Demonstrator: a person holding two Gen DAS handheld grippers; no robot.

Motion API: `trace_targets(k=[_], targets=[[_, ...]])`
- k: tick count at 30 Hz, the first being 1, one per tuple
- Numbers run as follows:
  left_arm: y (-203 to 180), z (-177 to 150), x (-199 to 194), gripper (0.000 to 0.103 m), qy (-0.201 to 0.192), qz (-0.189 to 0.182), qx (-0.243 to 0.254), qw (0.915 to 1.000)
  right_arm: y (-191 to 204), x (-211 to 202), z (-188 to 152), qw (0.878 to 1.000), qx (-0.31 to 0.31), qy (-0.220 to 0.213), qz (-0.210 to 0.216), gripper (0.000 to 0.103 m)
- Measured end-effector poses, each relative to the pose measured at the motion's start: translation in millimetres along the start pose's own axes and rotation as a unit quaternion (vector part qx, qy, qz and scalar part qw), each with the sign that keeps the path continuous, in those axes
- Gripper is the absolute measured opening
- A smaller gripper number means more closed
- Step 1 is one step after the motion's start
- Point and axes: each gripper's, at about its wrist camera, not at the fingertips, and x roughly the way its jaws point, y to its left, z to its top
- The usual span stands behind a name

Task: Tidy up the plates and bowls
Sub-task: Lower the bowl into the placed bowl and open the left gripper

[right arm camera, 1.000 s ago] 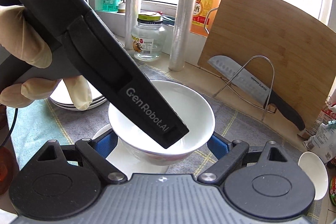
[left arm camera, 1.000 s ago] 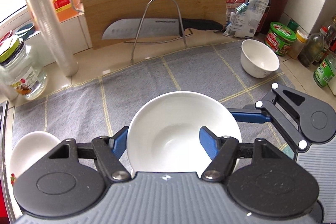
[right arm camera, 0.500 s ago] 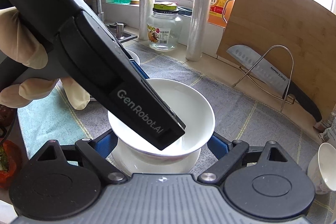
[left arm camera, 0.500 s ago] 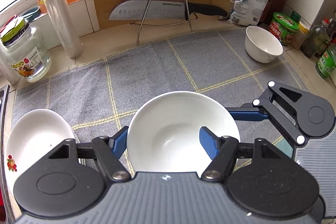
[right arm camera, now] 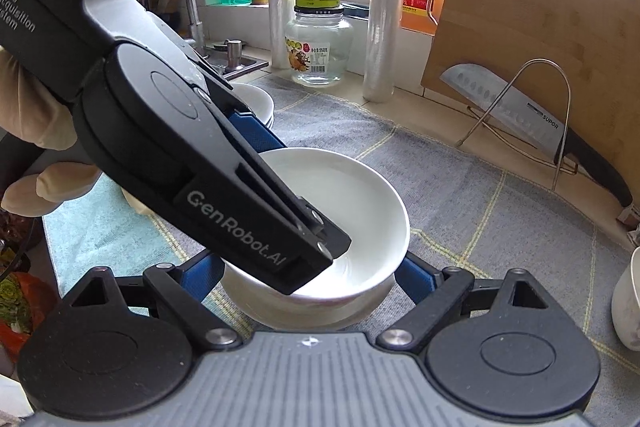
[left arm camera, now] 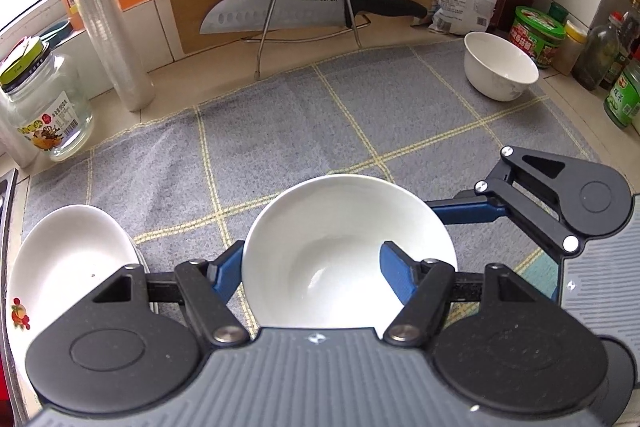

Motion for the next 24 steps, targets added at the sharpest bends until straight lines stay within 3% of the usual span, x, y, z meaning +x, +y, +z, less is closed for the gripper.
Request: trace_targets(k=[19,22,24], targets=[[-1.0,-1.5,0.9,0.072,-0.017,0.004,0.007,0.9998,1.1,2.2,-4.7,1.0,-0.012,-0.007,-0.003,0.094],[-1.6,-1.8,-2.1,0.073,-0.026,-0.004,0.009,0.9996,1.9,0.9,-5.2,1.0,-0.015,-0.016,0.0,0.103],[-1.3,-1.9,-4.4,0.077,-0.032,0.001,0.007,0.9995,3.8,-2.0,-4.7,0.999,-0.022,-0.023,0.001,0.103]])
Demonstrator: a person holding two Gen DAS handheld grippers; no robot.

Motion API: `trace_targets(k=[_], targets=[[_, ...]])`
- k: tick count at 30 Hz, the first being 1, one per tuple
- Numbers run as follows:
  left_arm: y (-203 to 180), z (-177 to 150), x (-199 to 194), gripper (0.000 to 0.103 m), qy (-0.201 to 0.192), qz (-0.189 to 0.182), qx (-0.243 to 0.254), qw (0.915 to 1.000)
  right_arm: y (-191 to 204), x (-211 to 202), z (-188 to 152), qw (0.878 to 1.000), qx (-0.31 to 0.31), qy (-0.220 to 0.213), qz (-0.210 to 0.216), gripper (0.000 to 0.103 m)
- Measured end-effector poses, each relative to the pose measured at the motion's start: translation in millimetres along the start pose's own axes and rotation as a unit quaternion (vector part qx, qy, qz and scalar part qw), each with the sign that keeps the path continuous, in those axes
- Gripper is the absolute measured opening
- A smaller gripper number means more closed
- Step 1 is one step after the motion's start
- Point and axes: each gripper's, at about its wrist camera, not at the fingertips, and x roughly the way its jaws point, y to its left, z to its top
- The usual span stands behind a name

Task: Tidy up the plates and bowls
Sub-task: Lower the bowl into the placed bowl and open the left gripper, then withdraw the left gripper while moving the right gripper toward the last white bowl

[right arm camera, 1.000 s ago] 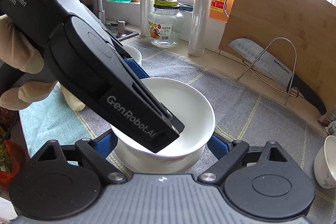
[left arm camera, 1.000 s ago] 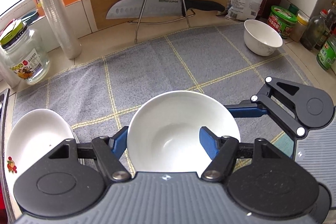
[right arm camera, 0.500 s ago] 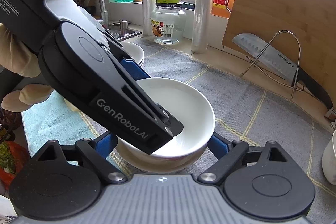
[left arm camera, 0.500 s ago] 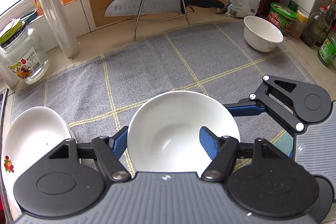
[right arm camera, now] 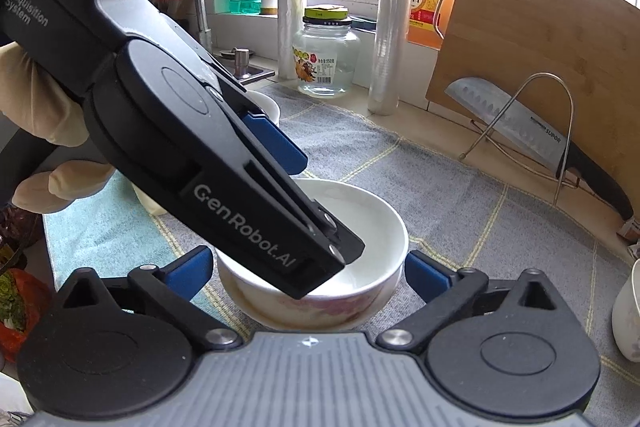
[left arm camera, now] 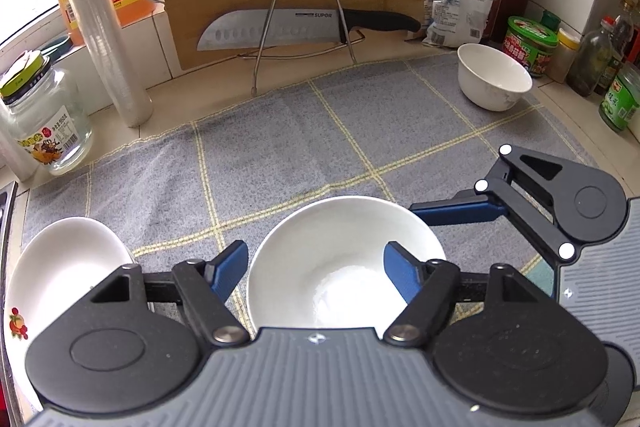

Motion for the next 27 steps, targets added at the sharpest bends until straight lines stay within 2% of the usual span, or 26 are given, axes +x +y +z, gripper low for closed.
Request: trace_targets(k=[5,9,13,17,27], targets=[[11,-2,-11,0.079,-0.02,0.009,-0.028,0.9994,1,-5,-1,1.0,-0.005,-0.002,-0.002,0.103],[22,-5,-22,0.08,-0.036,0.018,-0.057,0.9976,4,-18,1,1.0,-0.012,-0.022,-0.003,0.103],[28,-9,-28,0.08,-0.045,0.021,-0.078,0.9958,12,-28,4,0.999,-0.022,-0.035,0.026,0.103],[30,-14,-30,0.08,-0.046,0.016,-0.089,0.9948,26,-28,2,0.997,-0.039,-0.026,0.061,0.103],[30,-28,-37,0.08,-0.052,-0.003,-0.106,0.993,38,-27,-7,0.998,-0.045,-0.01,0.053,0.103]])
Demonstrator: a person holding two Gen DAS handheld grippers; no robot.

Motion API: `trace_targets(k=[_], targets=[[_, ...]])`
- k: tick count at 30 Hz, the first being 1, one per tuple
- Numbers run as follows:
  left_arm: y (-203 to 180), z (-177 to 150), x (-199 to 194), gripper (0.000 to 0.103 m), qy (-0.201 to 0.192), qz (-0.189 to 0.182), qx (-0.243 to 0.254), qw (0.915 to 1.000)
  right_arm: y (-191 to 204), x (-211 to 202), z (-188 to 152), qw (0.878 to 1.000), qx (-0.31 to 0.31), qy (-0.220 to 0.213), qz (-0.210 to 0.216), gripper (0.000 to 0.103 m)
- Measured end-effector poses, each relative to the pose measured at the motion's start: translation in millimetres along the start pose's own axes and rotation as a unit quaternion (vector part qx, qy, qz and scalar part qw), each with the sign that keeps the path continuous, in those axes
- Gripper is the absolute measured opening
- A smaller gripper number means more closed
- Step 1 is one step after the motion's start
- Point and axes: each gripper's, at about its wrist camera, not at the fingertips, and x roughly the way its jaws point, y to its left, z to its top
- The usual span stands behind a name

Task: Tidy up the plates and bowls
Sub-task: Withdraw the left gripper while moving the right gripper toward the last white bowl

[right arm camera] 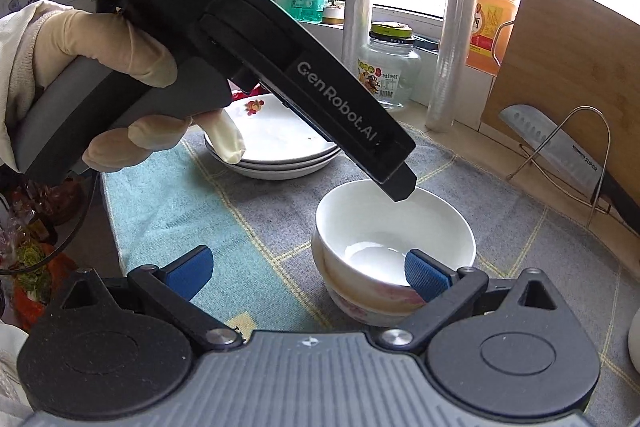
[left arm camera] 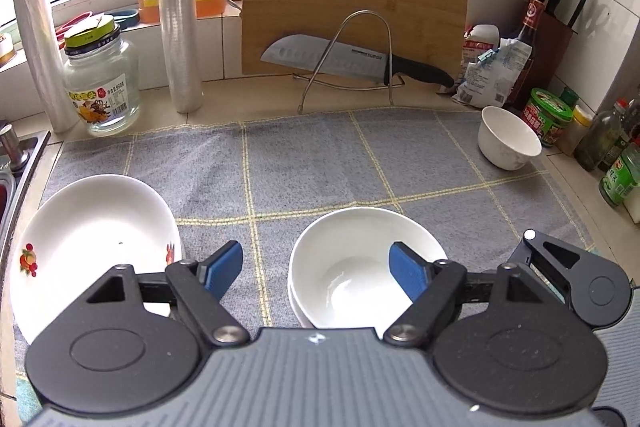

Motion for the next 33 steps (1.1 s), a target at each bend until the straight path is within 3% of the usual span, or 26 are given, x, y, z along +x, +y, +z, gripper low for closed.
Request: trace_targets(k=[7,13,19,23,27,33], targets=[[2,-9,-14,0.082,-0.027,-0.005,-0.005,0.9996,-1,-7,-1,0.999,0.023,-0.001,-0.031,0.103],[-5,-17,-24,0.09,-0.056,-0.008,0.037,0.9977,-10,-21,-6,0.991,0.083,0.002,-0.101,0.103],[-13,-17,-21,0.094,-0.065,-0.06,0.082,0.9927,-21,-30,-16,0.97,0.147,0.027,-0.193,0.103],[-26,-17,-13,0.094,-0.063,-0.105,0.093,0.9881,-30,-37,-28,0.945,0.191,0.053,-0.262,0.103],[-43,-16,-7,0.094,-0.055,-0.129,0.092,0.9858,-46,-51,-46,0.931,0.221,0.065,-0.284,0.103],[-68,-15,4,0.101,-0.047,-0.12,0.083,0.9883,-89,-61,-63,0.919,0.236,0.074,-0.307,0.103]])
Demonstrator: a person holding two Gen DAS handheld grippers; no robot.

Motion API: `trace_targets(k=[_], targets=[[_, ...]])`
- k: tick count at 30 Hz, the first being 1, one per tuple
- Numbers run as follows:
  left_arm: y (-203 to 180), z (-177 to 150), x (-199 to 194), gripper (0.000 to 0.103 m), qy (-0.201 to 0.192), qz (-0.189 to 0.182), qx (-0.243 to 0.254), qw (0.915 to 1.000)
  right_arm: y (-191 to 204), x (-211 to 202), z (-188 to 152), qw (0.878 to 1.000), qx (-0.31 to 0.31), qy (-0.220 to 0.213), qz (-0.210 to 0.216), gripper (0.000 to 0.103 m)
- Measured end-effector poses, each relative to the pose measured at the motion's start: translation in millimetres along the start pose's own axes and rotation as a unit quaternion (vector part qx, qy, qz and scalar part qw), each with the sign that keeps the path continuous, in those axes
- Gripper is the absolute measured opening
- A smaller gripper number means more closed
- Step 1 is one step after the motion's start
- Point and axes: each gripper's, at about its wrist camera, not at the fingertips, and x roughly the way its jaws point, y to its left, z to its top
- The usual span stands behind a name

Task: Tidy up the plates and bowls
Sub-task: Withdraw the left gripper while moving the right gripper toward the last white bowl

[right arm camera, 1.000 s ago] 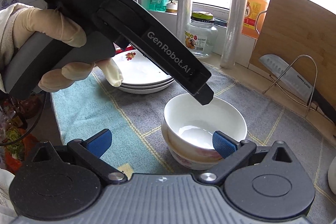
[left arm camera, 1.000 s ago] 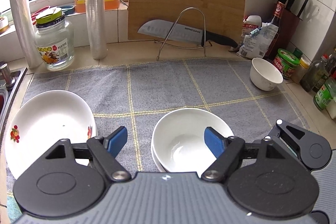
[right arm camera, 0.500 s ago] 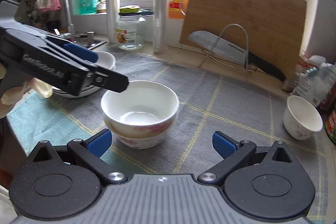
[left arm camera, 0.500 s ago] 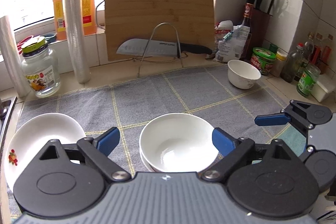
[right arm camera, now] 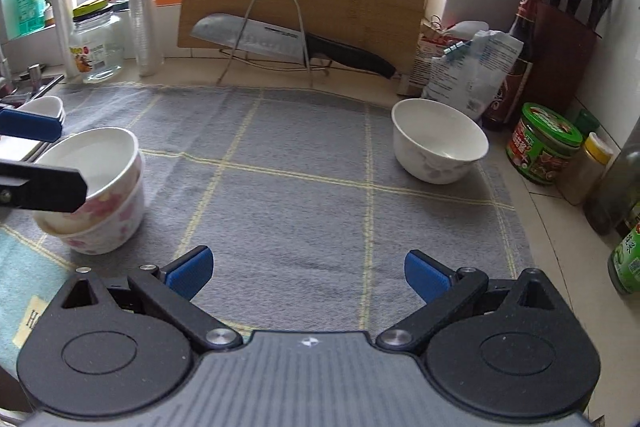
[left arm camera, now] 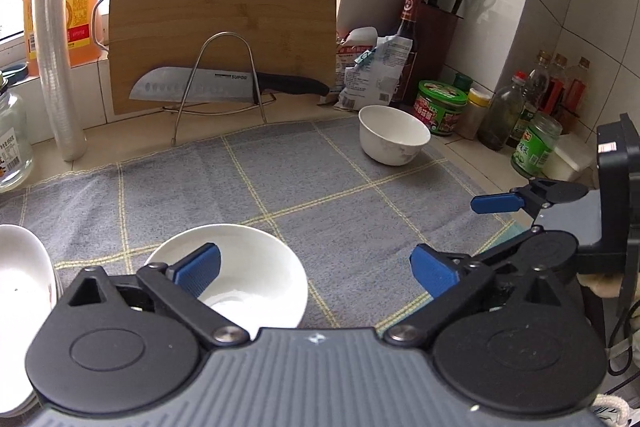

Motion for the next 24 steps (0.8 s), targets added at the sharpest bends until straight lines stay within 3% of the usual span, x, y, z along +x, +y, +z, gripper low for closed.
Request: trace_targets(k=[6,15,24], targets=[[-36,12,31,0.101,0.006,0.023,0.002,0.9997,-52,17,8,1.0,-0.003,0.004,0.005,0.103],[-77,11,104,0.101,0.014,0.019,0.004,0.9997,-125,37,20,1.0,-0.012,-0.007,-0.002,0.103],[-104,21,169,0.101,0.04,0.049,0.026,0.9977,-159,49,20,1.0,-0.01,-0.012,0.01,0.103]])
